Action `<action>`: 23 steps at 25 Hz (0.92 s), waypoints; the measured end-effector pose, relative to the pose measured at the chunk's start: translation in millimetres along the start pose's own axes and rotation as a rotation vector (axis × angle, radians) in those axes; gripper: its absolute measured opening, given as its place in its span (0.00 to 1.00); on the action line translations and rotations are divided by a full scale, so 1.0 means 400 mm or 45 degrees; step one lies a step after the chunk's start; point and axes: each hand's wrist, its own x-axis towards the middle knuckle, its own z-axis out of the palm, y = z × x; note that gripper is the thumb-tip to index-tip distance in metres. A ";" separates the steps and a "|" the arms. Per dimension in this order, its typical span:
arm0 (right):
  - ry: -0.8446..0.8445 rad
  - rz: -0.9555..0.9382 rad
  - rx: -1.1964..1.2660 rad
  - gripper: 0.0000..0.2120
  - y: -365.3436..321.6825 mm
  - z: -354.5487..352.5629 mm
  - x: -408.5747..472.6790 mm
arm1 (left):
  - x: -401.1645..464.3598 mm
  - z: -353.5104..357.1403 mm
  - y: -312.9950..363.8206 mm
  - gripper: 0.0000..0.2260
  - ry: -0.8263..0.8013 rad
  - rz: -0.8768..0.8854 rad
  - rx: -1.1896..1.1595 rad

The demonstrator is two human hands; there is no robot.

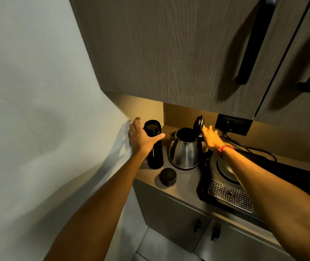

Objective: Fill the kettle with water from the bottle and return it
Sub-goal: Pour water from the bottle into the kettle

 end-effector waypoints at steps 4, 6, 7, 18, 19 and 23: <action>-0.056 0.063 -0.004 0.32 -0.010 -0.005 0.001 | -0.014 0.040 -0.038 0.42 -0.351 -0.336 -0.483; -0.046 0.099 -0.055 0.33 -0.017 -0.005 0.003 | -0.035 0.070 -0.036 0.41 -0.254 -0.370 -0.536; -0.061 0.117 -0.056 0.33 -0.023 -0.003 0.003 | -0.043 0.078 -0.036 0.41 -0.175 -0.366 -0.526; -0.039 0.162 0.152 0.29 -0.015 -0.001 -0.008 | -0.016 0.082 0.012 0.33 -0.303 0.115 0.130; -0.038 0.173 0.200 0.28 -0.014 -0.003 -0.007 | -0.004 0.077 0.021 0.32 -0.339 0.168 0.255; -0.006 0.256 0.323 0.33 -0.011 -0.002 0.005 | 0.027 0.063 0.062 0.36 -0.453 0.321 0.635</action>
